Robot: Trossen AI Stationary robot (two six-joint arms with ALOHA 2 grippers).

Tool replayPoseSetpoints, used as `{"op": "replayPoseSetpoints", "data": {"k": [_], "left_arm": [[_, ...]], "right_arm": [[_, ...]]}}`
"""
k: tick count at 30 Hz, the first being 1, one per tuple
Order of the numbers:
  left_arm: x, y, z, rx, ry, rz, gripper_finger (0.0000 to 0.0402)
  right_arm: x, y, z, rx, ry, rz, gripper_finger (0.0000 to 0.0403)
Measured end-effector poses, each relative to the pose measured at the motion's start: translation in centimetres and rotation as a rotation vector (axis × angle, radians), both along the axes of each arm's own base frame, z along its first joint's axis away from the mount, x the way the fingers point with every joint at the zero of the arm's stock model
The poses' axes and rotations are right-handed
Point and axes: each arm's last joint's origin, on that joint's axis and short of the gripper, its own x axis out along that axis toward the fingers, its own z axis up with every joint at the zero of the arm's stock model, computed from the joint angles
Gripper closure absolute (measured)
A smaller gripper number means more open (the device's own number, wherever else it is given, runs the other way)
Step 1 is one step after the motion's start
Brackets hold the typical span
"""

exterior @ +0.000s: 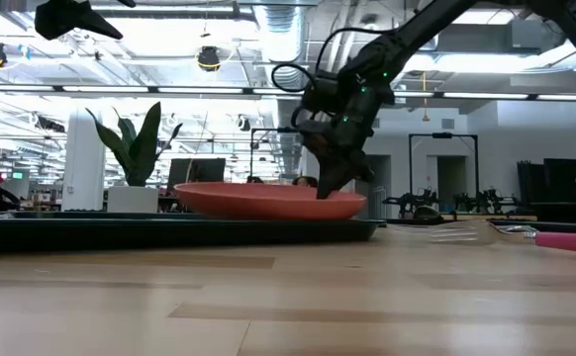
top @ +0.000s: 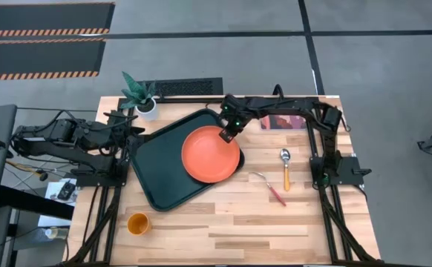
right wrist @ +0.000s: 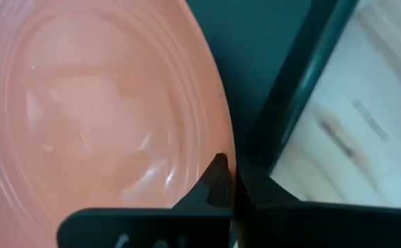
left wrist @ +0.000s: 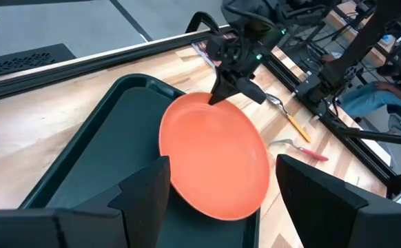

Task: Pick and place plate/cup/fork/spoon on tray
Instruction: Put the orange plate on the black tray, then put the yellow cup on the black tray

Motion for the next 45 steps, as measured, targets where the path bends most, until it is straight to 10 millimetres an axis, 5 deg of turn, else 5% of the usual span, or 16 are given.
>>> {"op": "replayPoseSetpoints", "data": {"k": [20,28,37,45], "left_arm": [[0.0,-0.2,-0.1,-0.046,0.001,-0.048,0.0151],[1.3,-1.2,-0.6,-0.167,0.088,-0.333,0.0151],[6.8,-7.2,-5.2,-0.396,0.57,-0.71,0.0151],[5.2,-14.2,-7.3,-0.342,0.714,-0.713,0.0151]], "right_arm": [[0.1,0.4,0.1,-0.053,0.021,0.002,0.0278],[-1.5,0.2,4.4,-0.098,-0.06,-0.015,0.021],[-4.0,2.6,10.4,-0.197,-0.153,0.028,0.02],[-5.7,4.6,11.8,-0.272,-0.056,0.123,0.0211]]}}
